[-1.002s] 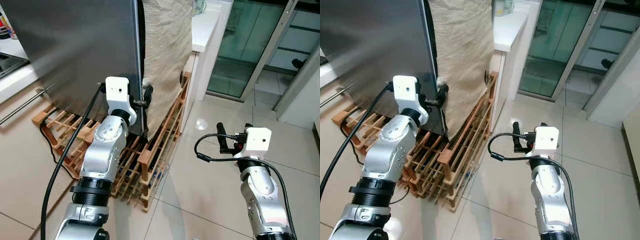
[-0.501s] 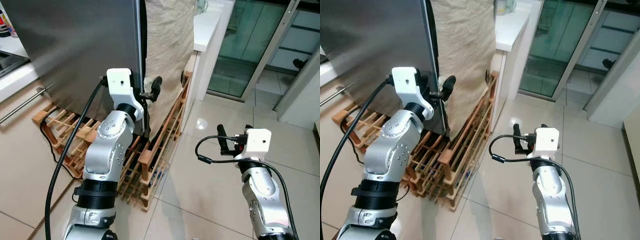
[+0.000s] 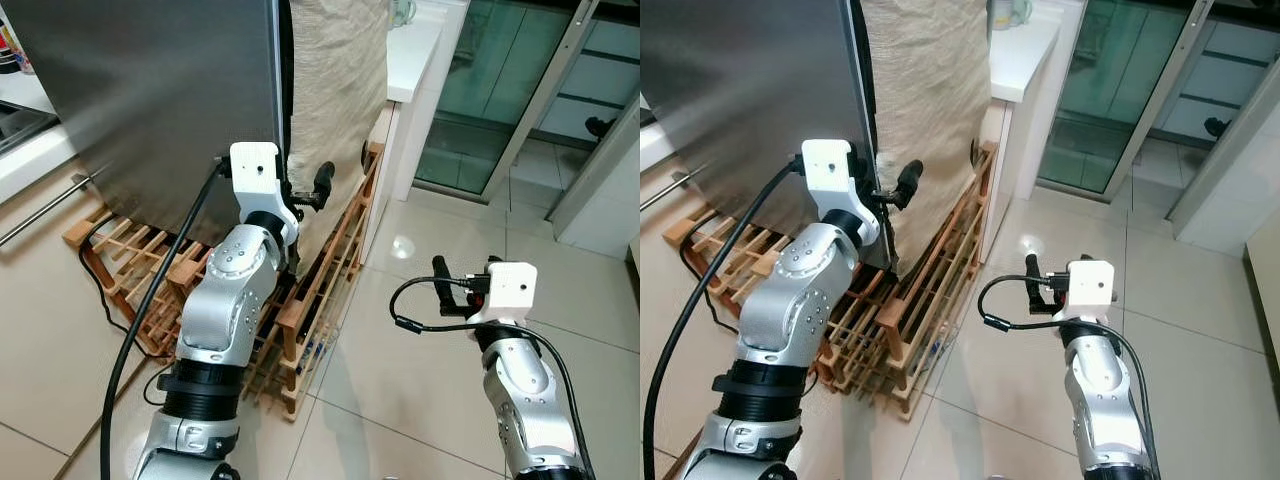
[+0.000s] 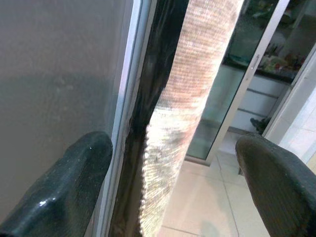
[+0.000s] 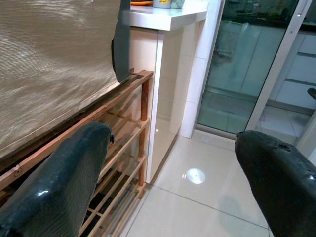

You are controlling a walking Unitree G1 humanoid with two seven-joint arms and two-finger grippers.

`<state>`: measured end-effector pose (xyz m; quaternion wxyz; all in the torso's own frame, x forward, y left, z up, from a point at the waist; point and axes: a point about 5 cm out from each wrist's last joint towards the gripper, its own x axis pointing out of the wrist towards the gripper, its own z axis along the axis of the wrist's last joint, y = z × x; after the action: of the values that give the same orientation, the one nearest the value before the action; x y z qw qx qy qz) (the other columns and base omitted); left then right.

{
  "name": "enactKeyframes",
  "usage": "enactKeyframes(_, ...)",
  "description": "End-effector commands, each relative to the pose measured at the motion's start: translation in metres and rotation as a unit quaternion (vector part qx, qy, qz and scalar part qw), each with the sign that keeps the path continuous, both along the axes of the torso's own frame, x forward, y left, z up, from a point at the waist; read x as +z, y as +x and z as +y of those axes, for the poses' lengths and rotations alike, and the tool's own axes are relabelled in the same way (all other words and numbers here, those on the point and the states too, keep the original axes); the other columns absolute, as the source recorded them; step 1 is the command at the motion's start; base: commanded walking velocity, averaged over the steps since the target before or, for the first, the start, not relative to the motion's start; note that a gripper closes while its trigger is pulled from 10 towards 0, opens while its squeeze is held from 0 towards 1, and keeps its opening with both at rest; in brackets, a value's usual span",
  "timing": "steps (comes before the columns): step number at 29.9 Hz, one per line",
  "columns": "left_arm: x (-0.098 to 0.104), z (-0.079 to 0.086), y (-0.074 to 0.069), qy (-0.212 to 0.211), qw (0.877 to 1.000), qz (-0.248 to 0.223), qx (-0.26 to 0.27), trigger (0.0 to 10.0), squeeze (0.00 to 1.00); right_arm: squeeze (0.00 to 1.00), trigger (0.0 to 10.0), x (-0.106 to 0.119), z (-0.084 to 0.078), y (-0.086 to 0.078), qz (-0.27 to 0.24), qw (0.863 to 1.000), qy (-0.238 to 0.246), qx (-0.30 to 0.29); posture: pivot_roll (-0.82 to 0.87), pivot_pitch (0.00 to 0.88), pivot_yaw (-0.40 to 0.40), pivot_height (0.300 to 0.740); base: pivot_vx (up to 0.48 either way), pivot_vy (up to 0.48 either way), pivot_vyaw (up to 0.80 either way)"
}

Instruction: Restocking fridge

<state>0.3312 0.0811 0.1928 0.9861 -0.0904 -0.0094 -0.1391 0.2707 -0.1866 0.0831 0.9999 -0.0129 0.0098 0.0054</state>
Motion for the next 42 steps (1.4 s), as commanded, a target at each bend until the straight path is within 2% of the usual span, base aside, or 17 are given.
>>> enactKeyframes(1, 0.006, -0.003, 0.003, -0.001, 1.0, -0.011, 0.002, 10.0, 0.0, 0.0, 10.0, 0.006, -0.002, 0.004, -0.015, 1.0, -0.003, -0.001, -0.08, 0.0, -0.02, 0.74, 0.0, 0.0, 0.0)
enactKeyframes(12, 0.028, -0.009, 0.024, -0.007, 0.999, -0.048, -0.005, 10.0, 0.0, 0.0, 10.0, 0.006, -0.001, 0.006, -0.018, 1.0, -0.006, -0.001, -0.08, 0.0, -0.018, 0.74, 0.0, 0.0, 0.0)
enactKeyframes(17, 0.017, -0.016, 0.034, 0.002, 0.999, -0.032, -0.008, 10.0, 0.0, 0.0, 10.0, 0.005, 0.001, 0.007, -0.016, 1.0, -0.005, 0.003, -0.08, 0.0, -0.019, 0.74, 0.0, 0.0, 0.0)
enactKeyframes(19, 0.007, -0.028, 0.037, 0.008, 0.999, -0.021, -0.026, 10.0, 0.0, 0.0, 10.0, 0.005, 0.004, 0.009, -0.015, 1.0, -0.004, 0.008, -0.08, 0.0, -0.02, 0.74, 0.0, 0.0, 0.0)
enactKeyframes(20, 0.002, -0.052, 0.035, -0.012, 0.995, -0.021, -0.094, 10.0, 0.0, 0.0, 10.0, 0.004, 0.007, 0.009, -0.013, 1.0, -0.002, 0.016, -0.08, 0.0, -0.021, 0.74, 0.0, 0.0, 0.0)
enactKeyframes(25, 0.005, -0.082, 0.028, -0.063, 0.981, -0.025, -0.182, 10.0, 0.0, 0.0, 10.0, 0.001, 0.007, 0.005, -0.004, 1.0, -0.001, 0.026, -0.09, 0.0, -0.024, 0.74, 0.0, 0.0, 0.0)
enactKeyframes(27, 0.013, -0.106, 0.021, -0.114, 0.965, -0.023, -0.237, 10.0, 0.0, 0.0, 10.0, -0.003, 0.006, 0.0, 0.007, 0.999, -0.001, 0.032, -0.1, 0.0, -0.024, 0.74, 0.0, 0.0, 0.0)
enactKeyframes(28, 0.013, -0.106, 0.021, -0.114, 0.965, -0.023, -0.237, 10.0, 0.0, 0.0, 10.0, -0.003, 0.006, 0.0, 0.007, 0.999, -0.001, 0.032, -0.1, 0.0, -0.024, 0.74, 0.0, 0.0, 0.0)
enactKeyframes(30, 0.031, -0.157, -0.006, -0.165, 0.92, -0.034, -0.353, 10.0, 0.0, 0.0, 10.0, -0.009, 0.009, -0.013, 0.02, 0.998, -0.006, 0.051, -0.15, 0.0, -0.01, 0.74, 0.0, 0.0, 0.0)
enactKeyframes(32, 0.042, -0.187, -0.028, -0.204, 0.879, -0.034, -0.43, 10.0, 0.0, 0.0, 10.0, -0.012, 0.009, -0.022, 0.026, 0.998, -0.008, 0.057, -0.17, 0.0, -0.002, 0.74, 0.0, 0.0, 0.0)
enactKeyframes(33, 0.042, -0.187, -0.028, -0.204, 0.879, -0.034, -0.43, 10.0, 0.0, 0.0, 10.0, -0.012, 0.009, -0.022, 0.026, 0.998, -0.008, 0.057, -0.17, 0.0, -0.002, 0.74, 0.0, 0.0, 0.0)
enactKeyframes(34, 0.048, -0.197, -0.039, -0.231, 0.851, -0.031, -0.47, 10.0, 0.0, 0.0, 10.0, -0.014, 0.006, -0.026, 0.03, 0.998, -0.009, 0.048, -0.19, 0.0, 0.009, 0.74, 0.0, 0.0, 0.0)
enactKeyframes(35, 0.048, -0.197, -0.039, -0.231, 0.851, -0.031, -0.47, 10.0, 0.0, 0.0, 10.0, -0.014, 0.006, -0.026, 0.03, 0.998, -0.009, 0.048, -0.19, 0.0, 0.009, 0.74, 0.0, 0.0, 0.0)
enactKeyframes(37, 0.056, -0.198, -0.044, -0.261, 0.827, -0.032, -0.498, 10.0, 0.0, 0.0, 10.0, -0.014, 0.001, -0.03, 0.032, 0.999, -0.008, 0.037, -0.19, 0.0, 0.009, 0.74, 0.0, 0.0, 0.0)
enactKeyframes(38, 0.056, -0.198, -0.044, -0.261, 0.827, -0.032, -0.498, 10.0, 0.0, 0.0, 10.0, -0.014, 0.001, -0.03, 0.032, 0.999, -0.008, 0.037, -0.19, 0.0, 0.009, 0.74, 0.0, 0.0, 0.0)
enactKeyframes(39, 0.063, -0.19, -0.042, -0.281, 0.811, -0.044, -0.511, 10.0, 0.0, 0.0, 10.0, -0.015, -0.002, -0.034, 0.037, 0.999, -0.01, 0.033, -0.2, 0.0, 0.0, 0.74, 0.0, 0.0, 0.0)
enactKeyframes(42, 0.069, -0.179, -0.039, -0.3, 0.799, -0.055, -0.519, 10.0, 0.0, 0.0, 10.0, -0.016, -0.003, -0.035, 0.041, 0.998, -0.013, 0.041, -0.19, 0.0, -0.005, 0.74, 0.0, 0.0, 0.0)
